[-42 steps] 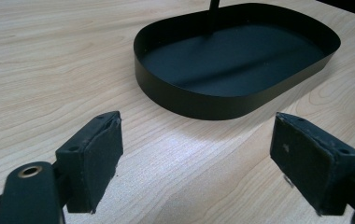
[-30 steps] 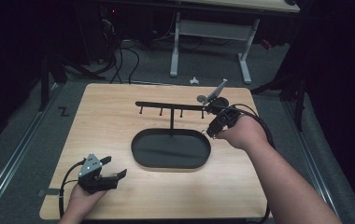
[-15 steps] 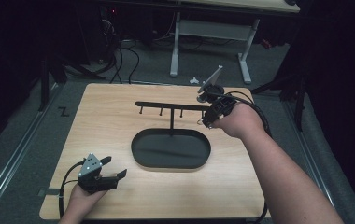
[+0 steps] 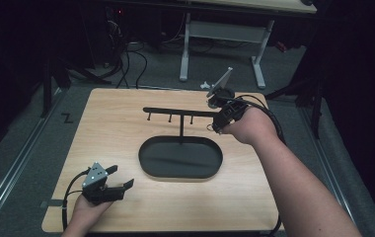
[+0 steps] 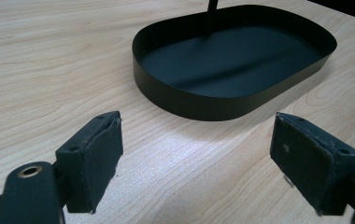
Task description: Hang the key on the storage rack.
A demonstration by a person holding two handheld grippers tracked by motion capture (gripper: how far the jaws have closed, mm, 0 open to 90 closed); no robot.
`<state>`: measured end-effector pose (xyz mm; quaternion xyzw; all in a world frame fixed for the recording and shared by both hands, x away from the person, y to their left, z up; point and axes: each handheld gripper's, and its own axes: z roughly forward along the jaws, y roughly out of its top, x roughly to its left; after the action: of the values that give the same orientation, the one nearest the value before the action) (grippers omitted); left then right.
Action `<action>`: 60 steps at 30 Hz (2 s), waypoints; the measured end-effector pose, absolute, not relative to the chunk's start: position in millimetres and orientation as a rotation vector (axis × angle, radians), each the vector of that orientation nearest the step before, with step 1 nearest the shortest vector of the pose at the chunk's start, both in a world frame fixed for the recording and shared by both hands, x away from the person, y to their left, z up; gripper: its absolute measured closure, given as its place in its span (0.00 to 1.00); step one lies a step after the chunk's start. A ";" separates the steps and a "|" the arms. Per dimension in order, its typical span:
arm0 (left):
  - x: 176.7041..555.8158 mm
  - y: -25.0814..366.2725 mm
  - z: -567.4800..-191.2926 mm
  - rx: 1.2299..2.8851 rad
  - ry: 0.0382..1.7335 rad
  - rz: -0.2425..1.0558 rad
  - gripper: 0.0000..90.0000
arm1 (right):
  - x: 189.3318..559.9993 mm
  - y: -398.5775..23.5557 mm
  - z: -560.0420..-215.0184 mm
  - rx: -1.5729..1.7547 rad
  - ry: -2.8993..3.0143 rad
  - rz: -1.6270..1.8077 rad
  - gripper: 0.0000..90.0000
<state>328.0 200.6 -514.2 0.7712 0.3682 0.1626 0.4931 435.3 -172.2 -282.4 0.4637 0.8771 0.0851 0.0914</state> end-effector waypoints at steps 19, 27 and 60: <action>328.4 201.9 -514.7 1.873 0.901 0.398 0.20 | 449.1 -182.9 -286.1 1.425 2.580 0.250 0.77; 328.7 202.8 -514.8 1.869 0.904 0.400 0.20 | 457.7 -185.2 -289.0 1.445 2.568 0.261 0.77; 329.6 201.3 -515.7 1.878 0.899 0.398 0.20 | 469.1 -189.1 -293.6 1.476 2.539 0.285 0.76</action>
<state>329.6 201.3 -515.7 0.7728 0.3699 0.1638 0.4890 469.1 -189.1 -293.6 0.4979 0.8566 0.0960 0.0954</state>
